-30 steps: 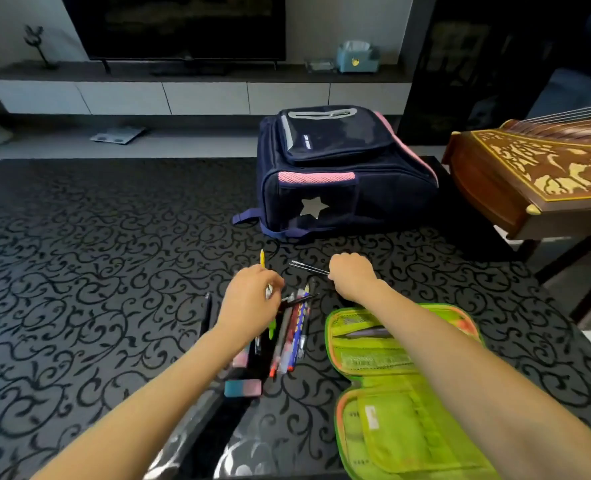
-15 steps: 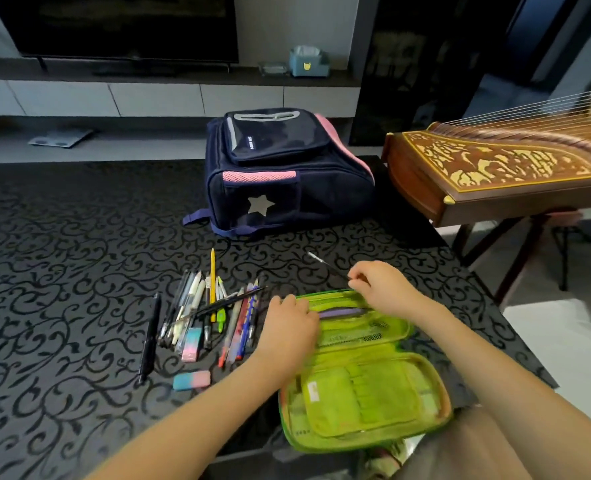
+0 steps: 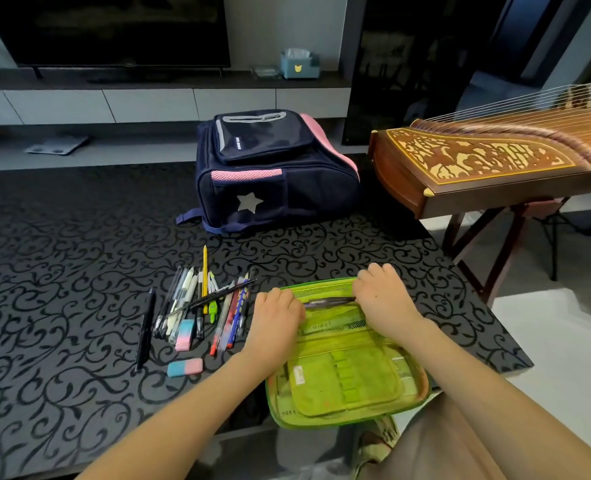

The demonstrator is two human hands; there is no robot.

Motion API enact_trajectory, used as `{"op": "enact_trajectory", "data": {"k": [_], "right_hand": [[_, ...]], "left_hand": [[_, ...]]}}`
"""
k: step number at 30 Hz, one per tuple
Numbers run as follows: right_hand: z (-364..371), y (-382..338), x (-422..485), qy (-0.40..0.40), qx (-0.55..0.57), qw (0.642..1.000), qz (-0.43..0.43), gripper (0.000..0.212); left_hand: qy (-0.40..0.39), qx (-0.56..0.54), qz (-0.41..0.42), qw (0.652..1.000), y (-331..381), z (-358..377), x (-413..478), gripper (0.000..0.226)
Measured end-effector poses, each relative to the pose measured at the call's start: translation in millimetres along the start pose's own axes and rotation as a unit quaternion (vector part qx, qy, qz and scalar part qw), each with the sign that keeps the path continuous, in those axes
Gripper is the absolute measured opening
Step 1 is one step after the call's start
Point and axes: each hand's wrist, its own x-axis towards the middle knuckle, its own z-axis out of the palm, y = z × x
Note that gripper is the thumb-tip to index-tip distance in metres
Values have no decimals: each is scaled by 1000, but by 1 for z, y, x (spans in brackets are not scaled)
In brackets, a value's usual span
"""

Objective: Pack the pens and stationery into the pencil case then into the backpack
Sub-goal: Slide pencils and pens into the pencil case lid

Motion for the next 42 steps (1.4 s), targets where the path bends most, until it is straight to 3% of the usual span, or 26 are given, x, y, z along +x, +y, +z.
{"op": "enact_trajectory", "data": {"k": [5,9,11,14,16,21,27,30,36,42], "right_hand": [[-7,-10,13,-39,-34,994,-95,10],[-18,-19,22,-49,-17,991,-126,11],[-18,-23,23,-52,13,987,-151,26],[-28,-25,24,-120,9,984,-129,38],[-32,-27,26,-171,41,981,-75,33],[-36,-53,39,-72,100,992,-2,30],[-34,-126,77,-27,157,984,-76,37],[-28,-157,101,-25,170,981,-88,36],[-30,-181,129,-50,113,983,-135,26],[-35,-174,139,-57,180,975,-120,17]], "left_hand": [[88,2,18,996,0,-4,2,20],[78,15,11,997,-1,-4,6,23],[70,24,6,997,-2,-5,5,26],[57,31,3,998,-4,-5,6,27],[53,7,-2,999,-6,-6,4,24],[98,-38,-58,993,-36,-20,-18,15],[61,-28,-302,951,-118,-36,-78,16],[41,-37,-358,932,-147,-36,-95,20],[76,-107,-321,938,-165,-33,-91,21],[40,-110,-303,946,-168,-30,-74,24]]}}
